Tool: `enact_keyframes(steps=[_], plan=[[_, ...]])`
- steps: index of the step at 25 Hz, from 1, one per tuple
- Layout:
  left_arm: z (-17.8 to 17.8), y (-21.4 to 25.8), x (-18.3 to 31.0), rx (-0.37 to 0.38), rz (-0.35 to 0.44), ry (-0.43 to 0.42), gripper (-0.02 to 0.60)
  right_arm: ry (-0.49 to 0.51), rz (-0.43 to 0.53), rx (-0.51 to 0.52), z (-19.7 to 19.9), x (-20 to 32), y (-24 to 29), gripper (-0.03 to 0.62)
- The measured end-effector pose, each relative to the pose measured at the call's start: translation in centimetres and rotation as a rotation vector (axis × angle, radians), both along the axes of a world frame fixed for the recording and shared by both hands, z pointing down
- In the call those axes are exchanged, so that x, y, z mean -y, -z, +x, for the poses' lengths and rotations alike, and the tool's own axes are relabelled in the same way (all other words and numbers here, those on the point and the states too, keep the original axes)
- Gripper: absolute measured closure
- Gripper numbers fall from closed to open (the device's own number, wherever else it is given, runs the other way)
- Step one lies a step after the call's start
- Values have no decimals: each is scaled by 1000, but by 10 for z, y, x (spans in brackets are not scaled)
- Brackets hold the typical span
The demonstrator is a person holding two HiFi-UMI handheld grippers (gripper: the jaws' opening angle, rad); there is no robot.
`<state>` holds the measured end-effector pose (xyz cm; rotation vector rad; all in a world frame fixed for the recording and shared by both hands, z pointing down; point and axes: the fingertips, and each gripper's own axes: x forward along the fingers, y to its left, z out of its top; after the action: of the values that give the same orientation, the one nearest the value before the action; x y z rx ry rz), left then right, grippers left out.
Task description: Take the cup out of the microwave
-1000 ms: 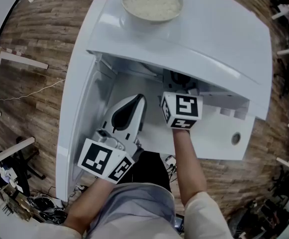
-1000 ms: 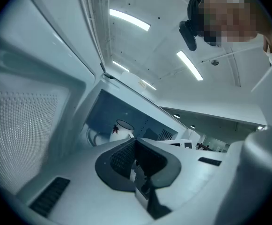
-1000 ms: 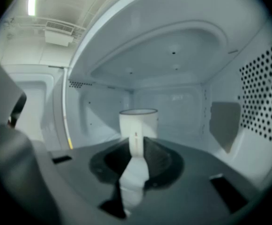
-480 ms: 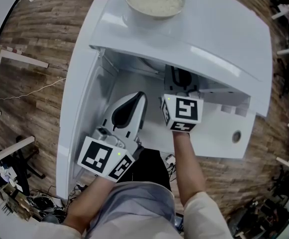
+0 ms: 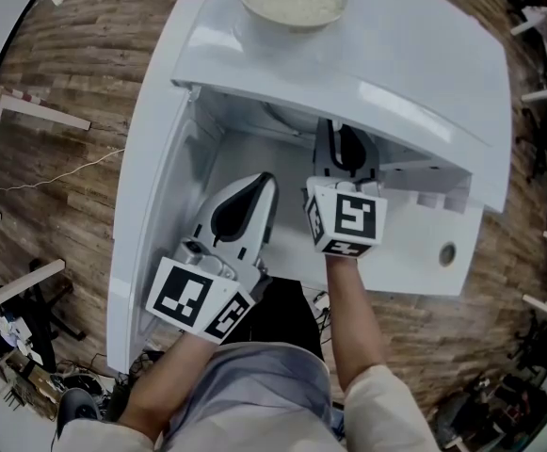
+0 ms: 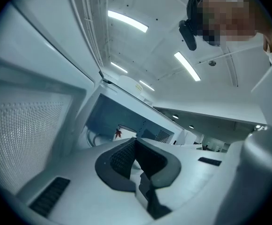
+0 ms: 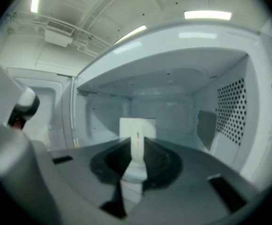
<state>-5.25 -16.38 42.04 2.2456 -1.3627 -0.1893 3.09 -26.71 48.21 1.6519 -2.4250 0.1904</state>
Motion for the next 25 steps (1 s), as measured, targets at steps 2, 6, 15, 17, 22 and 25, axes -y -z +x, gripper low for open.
enact_keyframes(steps=[2, 6, 15, 17, 22, 25], plan=[[0, 0, -1, 0, 2, -2, 566, -7, 7, 5, 2, -2, 2, 523], [-1, 1, -3, -3, 5, -1, 568, -16, 13, 14, 5, -6, 4, 523], [1, 4, -7, -9, 11, -8, 567, -29, 10, 21, 13, -14, 6, 523], [3, 5, -7, -10, 14, -11, 566, -31, 9, 23, 15, -16, 7, 523], [7, 7, -7, -11, 14, -16, 568, -28, 6, 22, 20, -23, 8, 523], [10, 9, -7, -11, 17, -19, 567, -26, 3, 26, 24, -27, 9, 523]])
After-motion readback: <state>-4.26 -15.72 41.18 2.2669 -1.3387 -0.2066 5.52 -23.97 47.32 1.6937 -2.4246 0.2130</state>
